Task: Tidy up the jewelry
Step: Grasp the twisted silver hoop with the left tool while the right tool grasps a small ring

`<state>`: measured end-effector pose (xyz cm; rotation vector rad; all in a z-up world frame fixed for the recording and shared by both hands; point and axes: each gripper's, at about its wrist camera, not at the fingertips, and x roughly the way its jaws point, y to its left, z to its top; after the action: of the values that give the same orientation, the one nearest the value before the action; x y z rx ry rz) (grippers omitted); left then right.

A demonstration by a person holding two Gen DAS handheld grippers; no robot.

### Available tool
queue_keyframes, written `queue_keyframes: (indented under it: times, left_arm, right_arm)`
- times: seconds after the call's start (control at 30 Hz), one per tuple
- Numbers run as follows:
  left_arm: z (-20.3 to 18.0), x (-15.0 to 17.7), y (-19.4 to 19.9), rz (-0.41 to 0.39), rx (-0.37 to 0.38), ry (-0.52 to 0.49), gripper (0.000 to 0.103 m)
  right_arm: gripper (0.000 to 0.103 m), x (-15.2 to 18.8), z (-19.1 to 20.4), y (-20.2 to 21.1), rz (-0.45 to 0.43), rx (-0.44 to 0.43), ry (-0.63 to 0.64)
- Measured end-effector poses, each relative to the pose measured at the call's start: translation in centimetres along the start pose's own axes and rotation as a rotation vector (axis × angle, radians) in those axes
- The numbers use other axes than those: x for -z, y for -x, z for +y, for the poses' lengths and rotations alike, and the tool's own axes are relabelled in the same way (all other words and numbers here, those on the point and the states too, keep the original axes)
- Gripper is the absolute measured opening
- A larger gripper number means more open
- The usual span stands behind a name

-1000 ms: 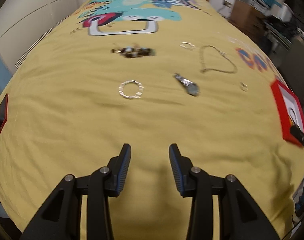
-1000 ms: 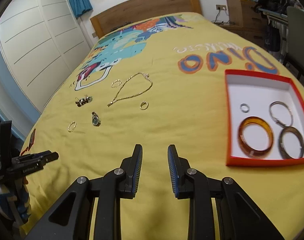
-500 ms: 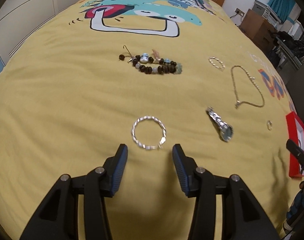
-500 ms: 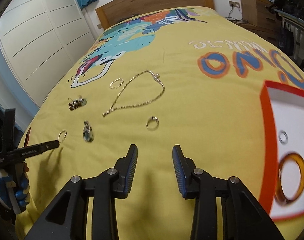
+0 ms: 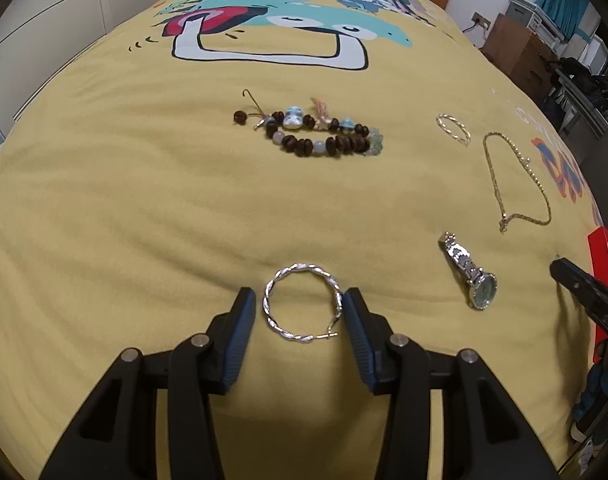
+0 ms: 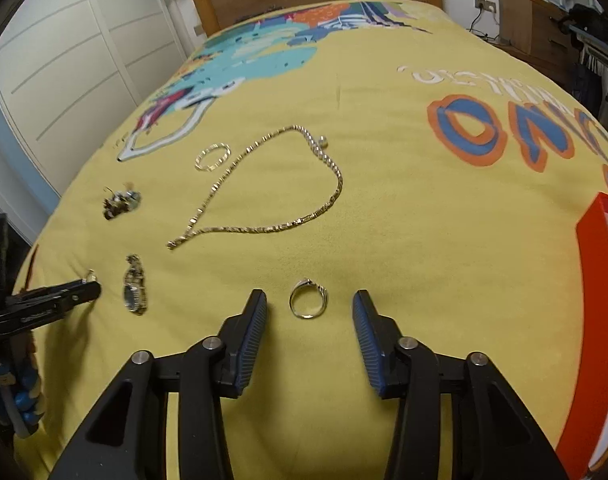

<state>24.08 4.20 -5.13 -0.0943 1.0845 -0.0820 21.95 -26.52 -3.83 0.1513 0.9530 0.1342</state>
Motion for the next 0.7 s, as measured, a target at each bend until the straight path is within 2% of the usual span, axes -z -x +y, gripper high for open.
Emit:
queue_keyframes:
  times: [0.07,0.23,0.47,0.7]
  left_arm:
    - [-0.1,0.0,0.1,-0.007,-0.004,-0.006,0.037]
    - [-0.2,0.3,0.8,-0.013,0.003,-0.003,0.037]
    - [-1.4,0.8,3.4,-0.027,0.020,-0.025,0.037]
    - [-6.1,1.5,6.3,-0.047,0.088,-0.096,0.037]
  right_arm:
    - [0.020,-0.1,-0.1,-0.5,0.003,0.013,0.002]
    - [0.019,0.0,-0.2,-0.1,-0.004,0.003,0.006]
    - [0.019,0.9,0.2,3.2,-0.044,-0.031,0.001]
    - [0.019,2.1,-1.3,9.2,-0.109,-0.032,-0.012]
